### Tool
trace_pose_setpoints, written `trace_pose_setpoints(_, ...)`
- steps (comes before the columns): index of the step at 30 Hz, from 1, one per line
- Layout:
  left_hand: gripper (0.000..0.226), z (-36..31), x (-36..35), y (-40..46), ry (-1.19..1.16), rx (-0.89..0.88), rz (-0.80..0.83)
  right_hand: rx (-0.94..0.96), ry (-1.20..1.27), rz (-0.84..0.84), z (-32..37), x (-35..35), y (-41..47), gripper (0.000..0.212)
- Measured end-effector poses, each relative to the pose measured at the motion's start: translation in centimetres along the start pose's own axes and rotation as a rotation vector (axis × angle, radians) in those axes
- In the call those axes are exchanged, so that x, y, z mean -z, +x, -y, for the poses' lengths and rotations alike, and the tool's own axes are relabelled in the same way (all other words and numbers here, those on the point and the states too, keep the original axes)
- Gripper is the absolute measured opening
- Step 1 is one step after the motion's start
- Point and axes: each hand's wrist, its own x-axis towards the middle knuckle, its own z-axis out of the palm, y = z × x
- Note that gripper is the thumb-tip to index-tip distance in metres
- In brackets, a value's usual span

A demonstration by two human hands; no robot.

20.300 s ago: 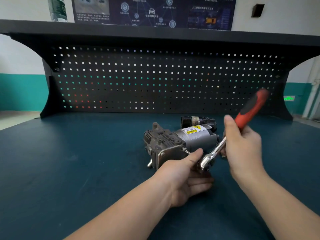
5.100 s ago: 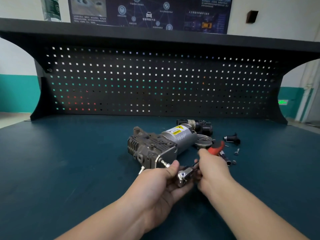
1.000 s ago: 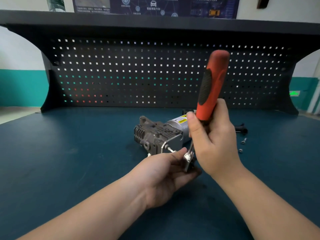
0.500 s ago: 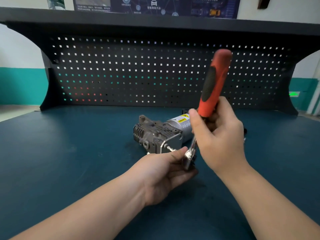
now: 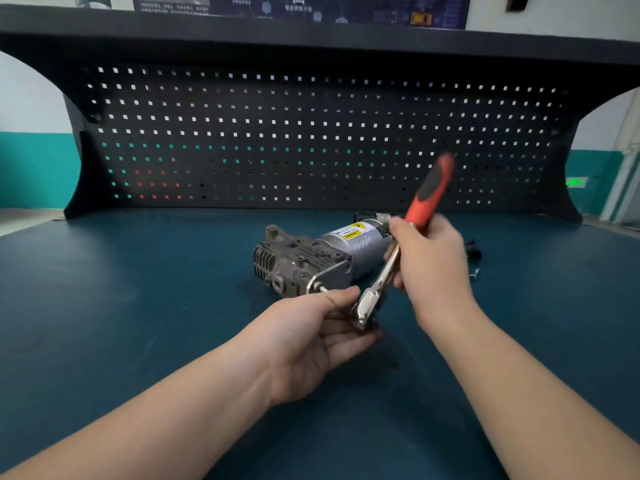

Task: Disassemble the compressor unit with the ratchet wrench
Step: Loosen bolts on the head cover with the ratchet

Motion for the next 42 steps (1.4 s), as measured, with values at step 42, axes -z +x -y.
trace_pose_setpoints(42, 0.019, 0.2, 0.1, -0.3, 0.02, 0.009, -0.004, 0.544, -0.075, 0.152, 1.8, 0.1, -2.4, 0.017)
